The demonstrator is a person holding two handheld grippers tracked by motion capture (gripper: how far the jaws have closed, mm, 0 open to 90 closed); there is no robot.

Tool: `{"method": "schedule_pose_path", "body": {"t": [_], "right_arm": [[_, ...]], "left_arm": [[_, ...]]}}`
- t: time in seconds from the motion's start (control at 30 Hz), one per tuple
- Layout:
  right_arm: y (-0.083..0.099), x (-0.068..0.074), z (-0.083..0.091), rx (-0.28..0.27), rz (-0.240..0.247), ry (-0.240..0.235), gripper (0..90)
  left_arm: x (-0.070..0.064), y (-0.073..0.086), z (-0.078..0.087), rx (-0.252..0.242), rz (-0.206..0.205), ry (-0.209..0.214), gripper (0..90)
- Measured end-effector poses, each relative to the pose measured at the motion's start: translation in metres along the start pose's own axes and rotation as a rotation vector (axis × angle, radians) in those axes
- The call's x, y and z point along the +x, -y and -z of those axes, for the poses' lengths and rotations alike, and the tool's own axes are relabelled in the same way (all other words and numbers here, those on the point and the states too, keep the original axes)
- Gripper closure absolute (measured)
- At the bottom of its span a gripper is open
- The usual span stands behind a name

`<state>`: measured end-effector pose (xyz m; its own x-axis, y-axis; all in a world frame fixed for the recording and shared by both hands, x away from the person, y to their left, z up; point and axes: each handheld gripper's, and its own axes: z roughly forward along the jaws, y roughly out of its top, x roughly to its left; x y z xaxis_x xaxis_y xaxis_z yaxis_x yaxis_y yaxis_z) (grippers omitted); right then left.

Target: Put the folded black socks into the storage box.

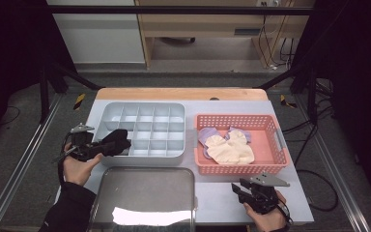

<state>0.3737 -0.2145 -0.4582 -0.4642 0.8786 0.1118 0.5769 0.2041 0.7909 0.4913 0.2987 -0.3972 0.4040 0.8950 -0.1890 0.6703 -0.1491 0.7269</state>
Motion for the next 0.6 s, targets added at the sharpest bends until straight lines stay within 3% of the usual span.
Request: {"method": "schedule_pose_path", "body": {"t": [0.33,0.43,0.6], "right_arm": [[0.0,0.0,-0.002,0.011,-0.005,-0.007,61.0],[0.0,-0.001,-0.002,0.012,-0.008,-0.006,61.1],[0.0,-0.001,-0.004,0.014,-0.001,-0.012,61.0]], "left_arm": [[-0.003,-0.006,-0.003,0.071,-0.063,-0.014,69.2],[-0.008,-0.006,-0.008,0.093,-0.085,-0.048,69.3],[-0.013,-0.007,-0.011,0.102,-0.106,-0.069,69.4]]}}
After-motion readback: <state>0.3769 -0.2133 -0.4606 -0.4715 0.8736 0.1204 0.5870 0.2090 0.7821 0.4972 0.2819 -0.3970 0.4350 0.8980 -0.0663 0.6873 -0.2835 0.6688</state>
